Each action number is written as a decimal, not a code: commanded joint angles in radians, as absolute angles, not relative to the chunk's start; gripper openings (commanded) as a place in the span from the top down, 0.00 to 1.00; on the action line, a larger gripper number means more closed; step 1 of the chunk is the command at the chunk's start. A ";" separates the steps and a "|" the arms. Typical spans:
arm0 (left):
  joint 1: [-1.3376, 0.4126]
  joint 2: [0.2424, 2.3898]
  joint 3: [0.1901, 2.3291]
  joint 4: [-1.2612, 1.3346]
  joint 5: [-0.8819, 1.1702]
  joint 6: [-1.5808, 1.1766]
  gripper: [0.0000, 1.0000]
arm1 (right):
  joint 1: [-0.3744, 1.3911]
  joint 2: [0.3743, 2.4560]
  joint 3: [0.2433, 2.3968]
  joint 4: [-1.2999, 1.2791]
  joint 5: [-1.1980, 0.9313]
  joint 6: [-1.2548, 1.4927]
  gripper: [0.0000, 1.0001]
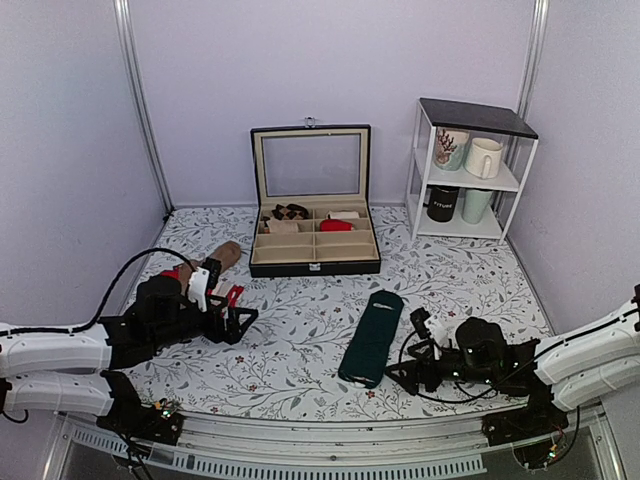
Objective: Roll the socks
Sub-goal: Pick up the sock from the center of the board, then roll the sock at the center of the board.
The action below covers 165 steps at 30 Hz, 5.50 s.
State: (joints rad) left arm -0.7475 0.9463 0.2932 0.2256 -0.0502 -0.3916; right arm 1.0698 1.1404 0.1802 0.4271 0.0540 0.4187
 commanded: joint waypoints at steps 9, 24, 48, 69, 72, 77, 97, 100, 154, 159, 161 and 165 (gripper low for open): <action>-0.734 0.890 0.226 0.303 0.013 -0.354 0.00 | 1.189 1.498 0.270 0.855 -0.106 0.063 0.13; -0.734 0.975 0.252 0.341 0.041 -0.349 0.01 | 1.249 1.619 0.319 0.805 -0.076 0.028 0.51; -0.735 1.061 0.289 0.385 0.121 -0.327 0.00 | 1.272 1.409 0.263 0.728 0.049 -0.058 0.37; -0.738 1.126 0.339 0.360 0.135 -0.319 0.00 | 1.274 1.718 0.206 0.946 0.132 -0.054 0.45; -0.738 1.134 0.349 0.353 0.137 -0.313 0.00 | 1.281 1.736 0.192 0.943 0.139 -0.009 0.53; -0.739 1.136 0.356 0.356 0.186 -0.291 0.01 | 1.285 1.765 0.221 0.889 0.113 0.067 0.81; -0.968 1.235 0.325 0.467 0.564 -0.062 0.21 | 1.203 1.751 0.250 0.777 -0.246 0.305 0.90; -0.969 1.323 0.384 0.386 0.604 -0.027 0.28 | 1.197 1.756 0.262 0.749 -0.254 0.305 0.91; -1.146 1.733 0.663 0.483 0.533 0.323 0.14 | 1.138 1.789 0.255 0.729 -0.284 0.359 0.90; -1.145 1.820 0.716 0.432 0.546 0.345 0.26 | 1.139 1.782 0.252 0.730 -0.278 0.357 0.90; -1.145 1.849 0.736 0.404 0.559 0.347 0.37 | 1.139 1.775 0.249 0.729 -0.276 0.359 0.90; -1.146 1.867 0.750 0.384 0.552 0.345 0.43 | 1.139 1.773 0.245 0.730 -0.273 0.360 0.90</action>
